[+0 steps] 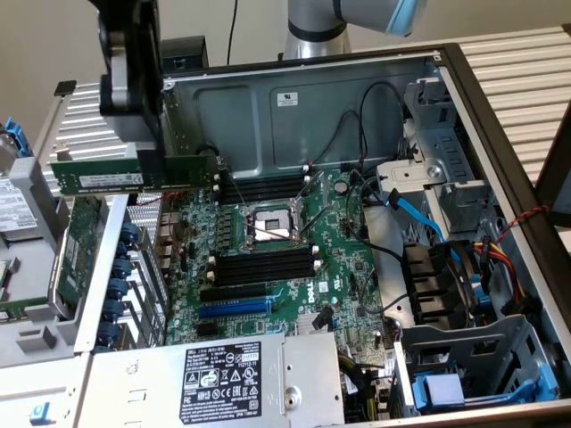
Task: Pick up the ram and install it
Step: 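Pick up the ram and move it above insertion slot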
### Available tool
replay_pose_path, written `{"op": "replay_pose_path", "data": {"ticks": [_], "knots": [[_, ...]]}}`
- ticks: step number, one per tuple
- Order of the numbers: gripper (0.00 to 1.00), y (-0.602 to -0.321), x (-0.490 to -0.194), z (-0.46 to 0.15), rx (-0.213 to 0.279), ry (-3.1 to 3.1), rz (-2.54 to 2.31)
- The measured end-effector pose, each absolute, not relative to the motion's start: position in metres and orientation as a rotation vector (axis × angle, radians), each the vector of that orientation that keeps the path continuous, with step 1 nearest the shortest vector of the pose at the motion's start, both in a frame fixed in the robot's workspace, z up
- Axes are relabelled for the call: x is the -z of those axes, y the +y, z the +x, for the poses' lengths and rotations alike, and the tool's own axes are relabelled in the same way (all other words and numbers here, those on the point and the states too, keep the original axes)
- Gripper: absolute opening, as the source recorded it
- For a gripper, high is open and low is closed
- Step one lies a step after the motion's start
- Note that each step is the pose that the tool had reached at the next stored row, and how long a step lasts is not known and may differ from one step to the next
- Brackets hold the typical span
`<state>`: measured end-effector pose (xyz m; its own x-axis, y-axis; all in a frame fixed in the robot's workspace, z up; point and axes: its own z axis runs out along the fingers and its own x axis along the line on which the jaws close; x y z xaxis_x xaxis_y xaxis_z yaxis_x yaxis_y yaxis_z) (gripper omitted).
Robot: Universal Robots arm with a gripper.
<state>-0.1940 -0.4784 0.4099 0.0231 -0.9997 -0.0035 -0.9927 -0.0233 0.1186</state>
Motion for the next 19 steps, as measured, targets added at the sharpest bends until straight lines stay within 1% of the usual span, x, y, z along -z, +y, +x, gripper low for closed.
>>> {"op": "replay_pose_path", "data": {"ticks": [8, 10, 12, 17, 19], "knots": [[0.12, -0.473, -0.404, -0.171, 0.127, -2.144, 2.175], [0.12, -0.471, -0.403, -0.166, 0.119, -2.144, 2.172], [0.12, -0.468, -0.403, -0.161, 0.097, -2.147, 2.174], [0.12, -0.461, -0.403, -0.151, 0.006, -2.173, 2.198], [0.12, -0.46, -0.402, -0.145, -0.001, -2.177, 2.2]]}}
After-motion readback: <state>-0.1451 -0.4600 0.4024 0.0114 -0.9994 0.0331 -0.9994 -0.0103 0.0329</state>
